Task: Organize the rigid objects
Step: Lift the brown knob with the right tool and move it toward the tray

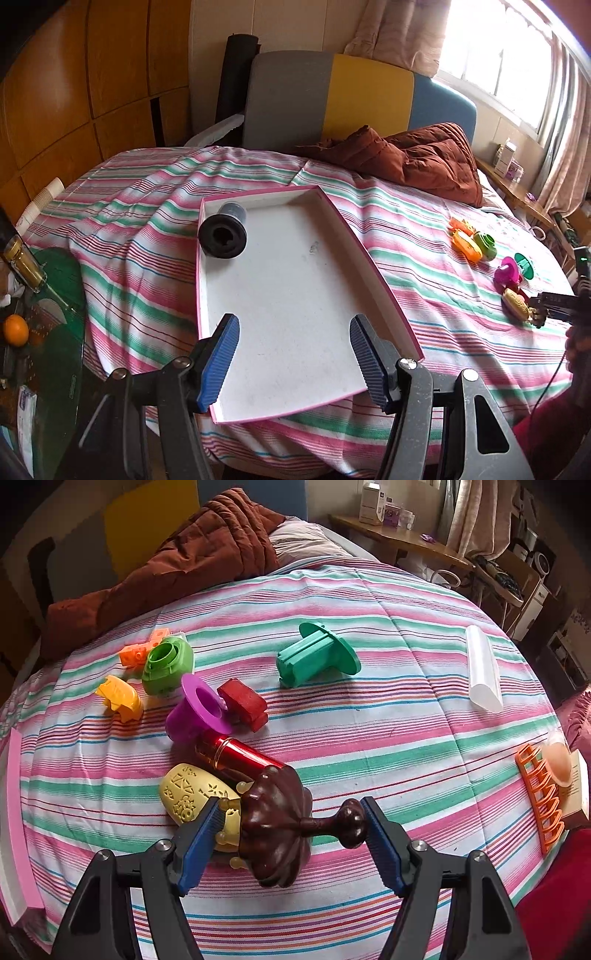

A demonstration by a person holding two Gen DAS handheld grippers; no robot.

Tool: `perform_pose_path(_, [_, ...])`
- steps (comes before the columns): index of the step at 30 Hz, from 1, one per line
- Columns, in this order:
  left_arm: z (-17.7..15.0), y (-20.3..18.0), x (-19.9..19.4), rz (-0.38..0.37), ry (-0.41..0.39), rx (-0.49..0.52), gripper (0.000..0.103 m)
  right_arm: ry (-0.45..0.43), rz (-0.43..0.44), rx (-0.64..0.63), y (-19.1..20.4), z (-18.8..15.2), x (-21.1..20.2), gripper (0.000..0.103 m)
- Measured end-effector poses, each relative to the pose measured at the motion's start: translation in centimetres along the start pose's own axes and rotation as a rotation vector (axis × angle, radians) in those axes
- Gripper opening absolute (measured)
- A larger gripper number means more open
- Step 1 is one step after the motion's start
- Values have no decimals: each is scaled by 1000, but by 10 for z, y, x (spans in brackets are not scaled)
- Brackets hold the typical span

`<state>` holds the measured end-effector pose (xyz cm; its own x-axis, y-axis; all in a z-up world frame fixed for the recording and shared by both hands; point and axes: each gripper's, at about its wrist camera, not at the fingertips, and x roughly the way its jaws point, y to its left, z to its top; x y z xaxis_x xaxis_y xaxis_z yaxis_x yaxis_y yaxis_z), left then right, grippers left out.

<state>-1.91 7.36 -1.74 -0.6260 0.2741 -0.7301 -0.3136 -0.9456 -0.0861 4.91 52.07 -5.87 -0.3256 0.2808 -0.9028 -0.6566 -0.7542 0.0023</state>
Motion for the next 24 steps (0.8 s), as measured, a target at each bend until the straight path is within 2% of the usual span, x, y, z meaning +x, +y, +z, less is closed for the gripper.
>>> perform_pose_path(11, [-7, 0, -3, 0, 9, -5, 65, -20, -7, 7, 1, 0, -2, 75])
perform_pose_path(24, [-16, 6, 0, -2, 25, -18, 65, -101, 87, 88, -12, 3, -18, 75])
